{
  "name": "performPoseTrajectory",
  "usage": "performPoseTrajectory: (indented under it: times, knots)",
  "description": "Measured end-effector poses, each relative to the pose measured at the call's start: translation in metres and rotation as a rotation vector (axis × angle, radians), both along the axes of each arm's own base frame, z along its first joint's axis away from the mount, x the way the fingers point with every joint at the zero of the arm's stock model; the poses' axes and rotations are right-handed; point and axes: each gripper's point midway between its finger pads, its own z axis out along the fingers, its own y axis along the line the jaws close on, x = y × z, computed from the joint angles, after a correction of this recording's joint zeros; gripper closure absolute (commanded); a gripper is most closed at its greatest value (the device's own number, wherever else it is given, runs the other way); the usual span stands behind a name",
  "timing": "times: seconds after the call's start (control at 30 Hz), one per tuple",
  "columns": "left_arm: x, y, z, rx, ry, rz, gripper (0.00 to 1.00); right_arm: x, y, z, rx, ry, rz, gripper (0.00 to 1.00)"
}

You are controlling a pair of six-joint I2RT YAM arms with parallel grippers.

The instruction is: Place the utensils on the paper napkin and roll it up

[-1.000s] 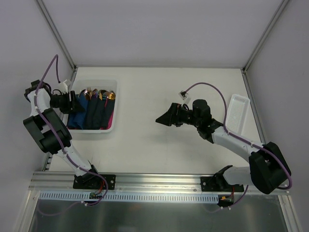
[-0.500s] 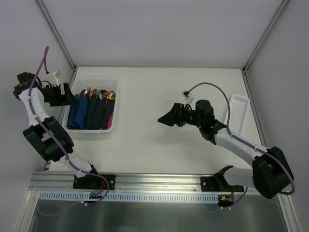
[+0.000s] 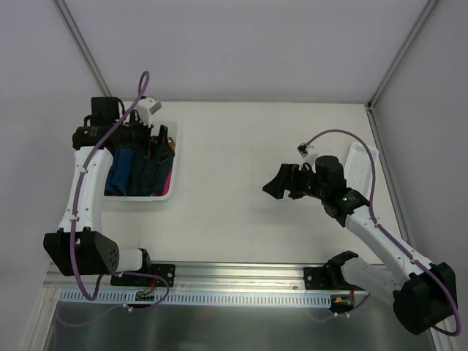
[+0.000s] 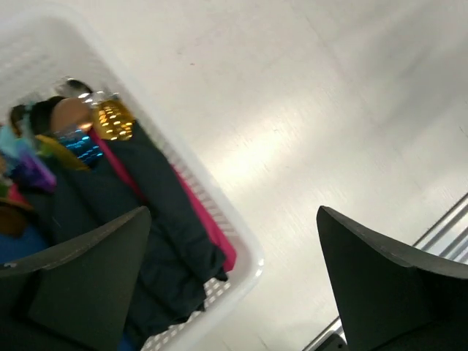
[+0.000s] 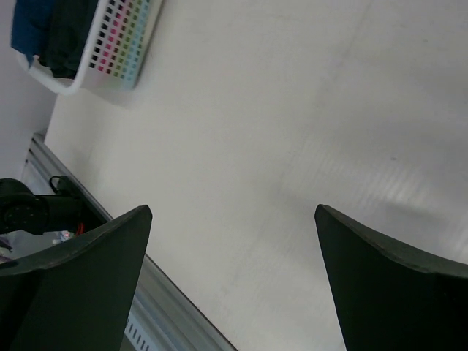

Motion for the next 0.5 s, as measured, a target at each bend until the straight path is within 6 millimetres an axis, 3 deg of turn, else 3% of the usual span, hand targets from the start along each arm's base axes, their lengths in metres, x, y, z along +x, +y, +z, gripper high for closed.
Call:
performPoseTrajectory:
  times: [0.23, 0.3, 0.5]
  knots:
    - [-0.022, -0.091, -0.047, -0.026, 0.138, -0.114, 0.01, -0.003, -0.045, -0.008, -0.145, 0.011, -0.108, 0.01]
    - [-0.023, -0.1, -0.058, -0.032, 0.17, -0.106, 0.01, -0.004, -0.055, -0.014, -0.184, 0.028, -0.133, 0.01]
    - [-0.011, -0.096, -0.087, -0.024, 0.214, -0.015, 0.01, -0.007, -0.077, -0.031, -0.263, 0.078, -0.19, 0.01]
